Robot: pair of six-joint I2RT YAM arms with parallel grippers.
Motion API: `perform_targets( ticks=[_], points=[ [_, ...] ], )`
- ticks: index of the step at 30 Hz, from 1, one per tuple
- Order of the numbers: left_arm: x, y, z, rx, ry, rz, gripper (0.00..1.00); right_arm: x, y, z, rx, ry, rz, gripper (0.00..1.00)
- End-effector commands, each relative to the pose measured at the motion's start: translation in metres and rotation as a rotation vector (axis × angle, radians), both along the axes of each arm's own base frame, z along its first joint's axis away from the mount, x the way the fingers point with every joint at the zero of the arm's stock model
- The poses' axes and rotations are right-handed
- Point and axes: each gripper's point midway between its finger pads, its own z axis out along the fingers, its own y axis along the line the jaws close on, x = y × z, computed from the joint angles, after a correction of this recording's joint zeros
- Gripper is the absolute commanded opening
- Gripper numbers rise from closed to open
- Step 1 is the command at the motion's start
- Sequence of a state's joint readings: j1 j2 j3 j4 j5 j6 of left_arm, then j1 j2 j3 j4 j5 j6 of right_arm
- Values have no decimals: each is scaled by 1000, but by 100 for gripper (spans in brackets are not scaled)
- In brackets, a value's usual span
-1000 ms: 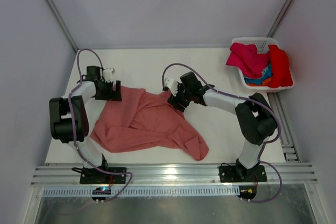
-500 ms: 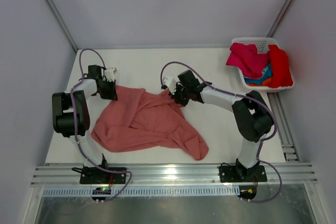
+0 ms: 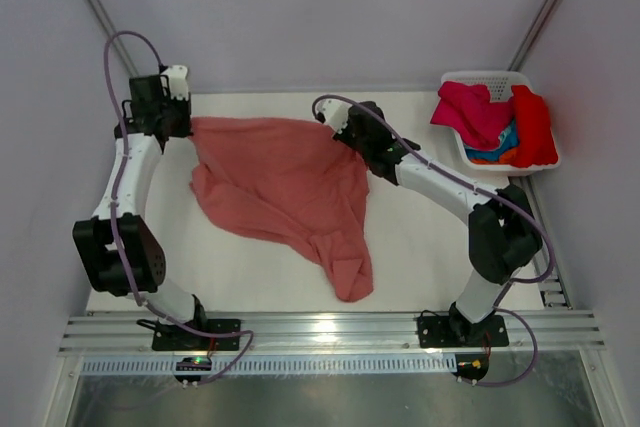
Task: Fold and stack the t-shirts
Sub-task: Flatten the tshirt out
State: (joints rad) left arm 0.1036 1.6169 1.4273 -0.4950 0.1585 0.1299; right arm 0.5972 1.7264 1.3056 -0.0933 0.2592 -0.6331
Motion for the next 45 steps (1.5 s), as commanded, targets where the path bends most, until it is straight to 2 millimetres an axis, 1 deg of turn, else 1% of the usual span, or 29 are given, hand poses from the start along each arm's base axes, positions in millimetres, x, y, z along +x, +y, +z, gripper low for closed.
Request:
perform_targets(
  ticks=[1,2,4,5,8,9,11,12,14,16,17,18,19,21,22,24,25,26,29,33,34,35,36,38,40,41,43,44,45],
  points=[
    [8,24,67,57,-153,99,0,24,-31,109,2,-298,-148,3],
    [8,26,72,61,-157,104,0,26,-33,122,3,-323,-158,3],
    [9,26,86,56,-180,112,0,29,-41,132,-8,-341,-181,3],
    [7,26,86,56,-175,116,0,31,-43,141,-5,-353,-190,3],
    [-1,28,88,59,-181,138,0,28,-49,142,-15,-354,-200,3],
    [-7,29,76,64,-158,142,0,26,-49,141,-15,-354,-197,3],
    [-18,28,77,82,-172,130,0,18,-54,134,-30,-347,-191,3],
    [-27,29,60,91,-138,134,0,15,-56,134,-26,-352,-192,3],
    [-43,27,59,104,-127,115,0,8,-60,122,-42,-331,-189,3],
    [-67,22,35,109,-38,81,0,-5,-67,123,-38,-304,-184,3],
    [-80,19,41,122,-45,56,0,-17,-64,103,-51,-217,-134,3],
    [-94,14,27,124,-5,18,0,-30,-66,109,-32,-200,-108,3],
    [-111,6,17,114,44,-41,0,-40,-64,105,-21,-166,-76,3],
    [-141,1,12,164,58,-125,0,-70,-59,80,-1,-38,20,3],
    [-155,0,5,179,90,-150,0,-86,-60,87,24,-26,54,3],
    [-176,0,6,238,73,-196,0,-118,-54,65,45,93,153,3],
    [-184,2,4,257,86,-204,0,-132,-55,65,56,111,185,3],
    [-188,3,6,272,80,-209,0,-148,-53,56,60,172,227,3],
    [-200,1,14,287,66,-226,0,-182,-51,49,83,257,325,3],
    [-202,-7,33,248,15,-224,0,-210,-49,60,116,263,420,3],
    [-201,-9,35,221,13,-209,0,-213,-48,67,124,252,438,3],
    [-199,-10,38,205,8,-200,0,-214,-48,82,156,210,436,3],
    [-193,-11,47,192,-19,-187,0,-211,-48,90,171,186,420,3],
    [-181,-10,50,160,-28,-148,0,-199,-52,112,202,104,356,3],
    [-162,-5,64,163,-83,-106,0,-184,-57,125,203,47,299,3],
    [-151,-3,66,142,-86,-78,0,-170,-61,135,214,-11,234,3],
    [-135,-5,75,115,-129,-67,0,-152,-69,141,217,-69,142,3],
    [-127,-8,77,86,-140,-65,0,-138,-78,158,249,-156,50,3],
    [-122,-9,80,73,-159,-63,0,-129,-81,163,250,-186,15,3]
  ],
)
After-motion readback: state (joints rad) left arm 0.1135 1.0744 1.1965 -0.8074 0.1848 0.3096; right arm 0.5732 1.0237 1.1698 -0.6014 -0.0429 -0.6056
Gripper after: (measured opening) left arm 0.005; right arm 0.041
